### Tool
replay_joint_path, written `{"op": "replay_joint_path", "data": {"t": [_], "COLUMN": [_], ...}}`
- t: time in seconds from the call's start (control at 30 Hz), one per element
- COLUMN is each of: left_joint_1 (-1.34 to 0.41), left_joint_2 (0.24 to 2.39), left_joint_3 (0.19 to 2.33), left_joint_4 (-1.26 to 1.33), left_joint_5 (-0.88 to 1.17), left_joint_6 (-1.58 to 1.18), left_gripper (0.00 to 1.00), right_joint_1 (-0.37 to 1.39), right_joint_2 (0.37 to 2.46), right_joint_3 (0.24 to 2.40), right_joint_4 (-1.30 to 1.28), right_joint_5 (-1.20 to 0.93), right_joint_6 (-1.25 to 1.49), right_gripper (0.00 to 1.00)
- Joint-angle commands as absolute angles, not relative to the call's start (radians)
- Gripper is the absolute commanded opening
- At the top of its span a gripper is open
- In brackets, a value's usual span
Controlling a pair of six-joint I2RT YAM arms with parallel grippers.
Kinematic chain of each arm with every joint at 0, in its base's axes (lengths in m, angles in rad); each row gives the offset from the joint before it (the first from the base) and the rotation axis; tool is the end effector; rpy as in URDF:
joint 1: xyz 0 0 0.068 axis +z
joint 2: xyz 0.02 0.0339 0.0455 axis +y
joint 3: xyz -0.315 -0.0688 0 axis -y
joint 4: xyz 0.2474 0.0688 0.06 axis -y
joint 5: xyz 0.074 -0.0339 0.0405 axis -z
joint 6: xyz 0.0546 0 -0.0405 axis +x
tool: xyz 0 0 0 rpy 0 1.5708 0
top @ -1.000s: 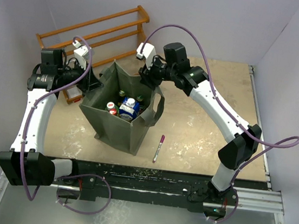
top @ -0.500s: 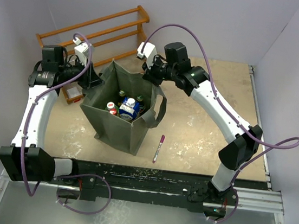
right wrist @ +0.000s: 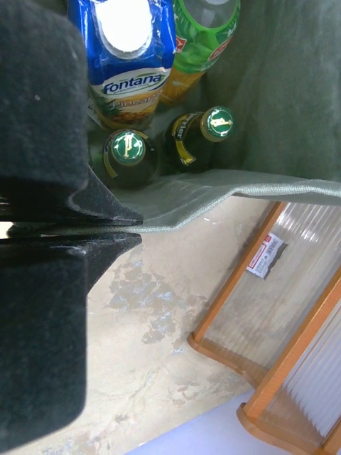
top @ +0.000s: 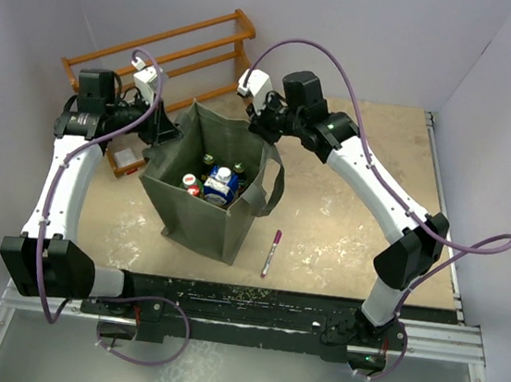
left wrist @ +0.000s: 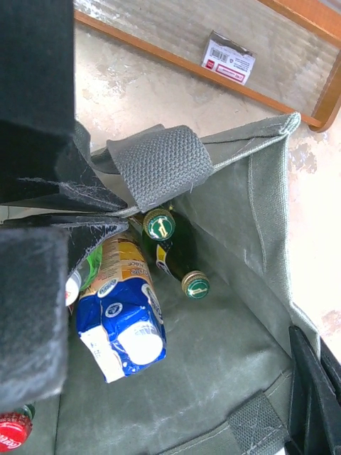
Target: Place the beverage into the canvas bag
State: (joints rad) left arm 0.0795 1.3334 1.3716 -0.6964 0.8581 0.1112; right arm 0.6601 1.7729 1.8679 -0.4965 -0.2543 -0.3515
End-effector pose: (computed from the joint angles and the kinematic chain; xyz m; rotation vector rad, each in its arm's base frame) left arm 0.2800 -0.0191 0.4220 0.4886 2.0252 -0.8307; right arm 0.3396 0.2810 0.4557 -1.1054 1.6502 0.4513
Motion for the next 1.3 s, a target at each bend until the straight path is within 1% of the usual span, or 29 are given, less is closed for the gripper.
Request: {"op": "replay_joint_path", "data": {"t": [0.0, 0.17, 0.7, 1.07, 1.1, 1.17, 1.23, 1.27], "left_joint_1": [0.067, 0.058, 0.023, 0.023, 0.023, 0.023, 0.023, 0.023], "left_joint_2": [1.342, 1.353, 1.393, 1.362, 1.357, 1.35, 1.344, 1.343], "left_joint_3": [1.42, 1.43, 1.47, 1.426, 1.42, 1.411, 1.406, 1.406], "left_joint_4": [-0.636, -0.633, -0.626, -0.635, -0.635, -0.634, -0.634, -0.634], "left_joint_5": [0.884, 0.887, 0.89, 0.881, 0.881, 0.879, 0.875, 0.871], "left_joint_6": [0.1, 0.099, 0.095, 0.107, 0.106, 0.104, 0.101, 0.1], "left_gripper": [0.06, 0.0, 0.0, 0.01, 0.03, 0.07, 0.12, 0.15], "right_joint_1": [0.636, 0.621, 0.555, 0.55, 0.551, 0.552, 0.551, 0.551], "right_joint_2": [1.703, 1.703, 1.697, 1.686, 1.686, 1.684, 1.682, 1.679], "right_joint_3": [1.937, 1.948, 1.967, 1.943, 1.942, 1.94, 1.936, 1.932], "right_joint_4": [-0.456, -0.455, -0.451, -0.456, -0.459, -0.468, -0.473, -0.475], "right_joint_5": [-0.211, -0.198, -0.187, -0.238, -0.245, -0.256, -0.262, -0.265], "right_joint_6": [-0.357, -0.367, -0.387, -0.362, -0.359, -0.355, -0.352, -0.351], "right_gripper": [0.0, 0.0, 0.0, 0.0, 0.01, 0.08, 0.15, 0.2]}}
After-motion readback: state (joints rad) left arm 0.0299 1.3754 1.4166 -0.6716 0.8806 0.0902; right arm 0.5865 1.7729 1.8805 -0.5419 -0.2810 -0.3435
